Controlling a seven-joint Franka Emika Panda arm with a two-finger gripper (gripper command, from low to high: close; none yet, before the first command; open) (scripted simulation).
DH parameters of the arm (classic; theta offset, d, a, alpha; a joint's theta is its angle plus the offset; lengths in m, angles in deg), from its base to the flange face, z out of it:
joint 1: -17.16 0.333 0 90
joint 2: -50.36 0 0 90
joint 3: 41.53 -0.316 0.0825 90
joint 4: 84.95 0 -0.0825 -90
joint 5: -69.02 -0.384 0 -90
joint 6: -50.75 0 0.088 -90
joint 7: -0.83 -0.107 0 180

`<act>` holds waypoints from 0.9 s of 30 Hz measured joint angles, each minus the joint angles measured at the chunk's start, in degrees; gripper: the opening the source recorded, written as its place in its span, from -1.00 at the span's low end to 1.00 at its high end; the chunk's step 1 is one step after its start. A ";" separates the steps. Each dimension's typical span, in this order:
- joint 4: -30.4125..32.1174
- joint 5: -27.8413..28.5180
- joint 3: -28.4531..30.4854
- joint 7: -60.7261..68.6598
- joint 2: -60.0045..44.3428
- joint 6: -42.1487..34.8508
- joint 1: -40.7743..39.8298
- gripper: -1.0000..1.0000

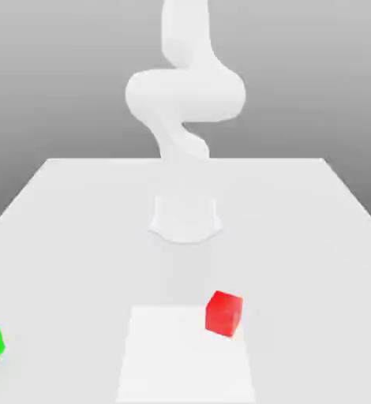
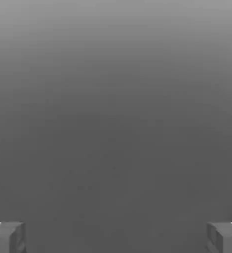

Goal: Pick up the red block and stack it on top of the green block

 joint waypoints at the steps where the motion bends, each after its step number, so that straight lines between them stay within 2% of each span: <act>1: 1.62 -0.44 -0.59 -1.39 -1.97 1.39 -0.12 0.00; 10: 15.61 -3.28 -6.67 -14.29 -19.25 13.50 -1.03 0.00; 16: 25.81 -2.89 -11.13 -25.77 -32.66 22.72 -1.54 0.00; 20: 28.48 2.15 -11.13 -33.25 -43.03 30.51 -1.64 0.00; 24: 27.46 8.72 -5.29 -38.26 -51.55 37.61 2.71 0.00; 25: 27.22 9.55 -3.90 -38.90 -53.17 38.99 3.90 -1.00; 27: 27.22 9.56 -3.90 -38.91 -53.17 39.01 3.91 -1.00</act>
